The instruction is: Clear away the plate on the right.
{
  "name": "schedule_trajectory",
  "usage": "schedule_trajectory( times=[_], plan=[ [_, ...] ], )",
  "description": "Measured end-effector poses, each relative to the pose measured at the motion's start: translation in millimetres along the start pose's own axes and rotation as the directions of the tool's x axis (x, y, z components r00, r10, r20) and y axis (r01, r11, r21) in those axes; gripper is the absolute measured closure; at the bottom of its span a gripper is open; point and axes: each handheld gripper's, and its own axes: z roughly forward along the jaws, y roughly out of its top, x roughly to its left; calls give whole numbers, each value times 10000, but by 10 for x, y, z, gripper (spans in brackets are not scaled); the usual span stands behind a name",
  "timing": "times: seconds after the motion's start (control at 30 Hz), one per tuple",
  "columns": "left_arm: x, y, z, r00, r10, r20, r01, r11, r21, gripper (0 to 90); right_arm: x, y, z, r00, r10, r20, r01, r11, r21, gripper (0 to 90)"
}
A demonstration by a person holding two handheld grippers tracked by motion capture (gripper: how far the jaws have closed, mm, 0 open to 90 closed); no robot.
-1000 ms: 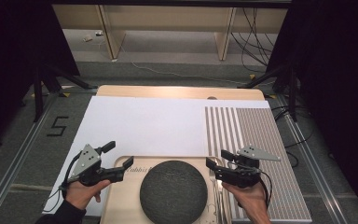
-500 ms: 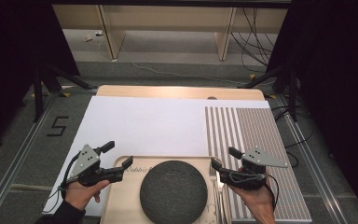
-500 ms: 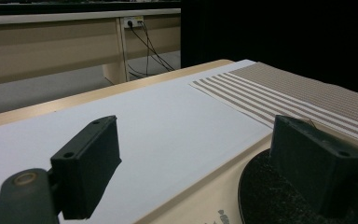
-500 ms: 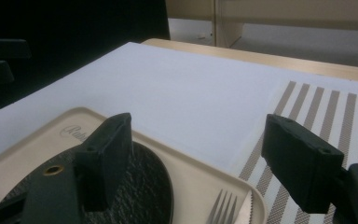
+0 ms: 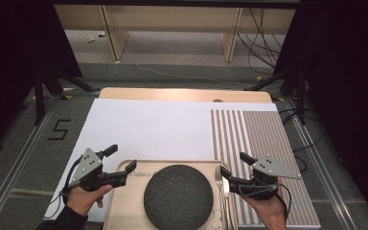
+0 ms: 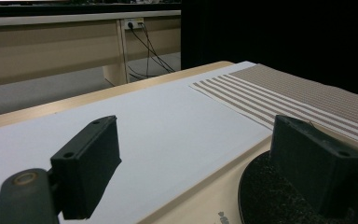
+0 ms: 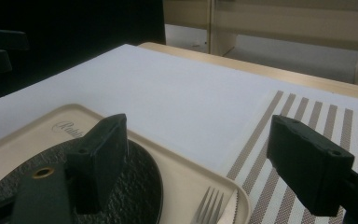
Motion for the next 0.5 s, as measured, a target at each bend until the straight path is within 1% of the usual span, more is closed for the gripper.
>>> schedule_trajectory(
  times=[0.2,0.5],
  plan=[
    [0,0,0,10000,0,-8,0,10000,-4,157,8,0,10,10000,16,-59,-16,10000,78,212],
    [3,-1,1,10000,-15,-23,15,10000,2,157,-13,0,16,9998,164,-115,-164,9999,22,209]
  ],
)
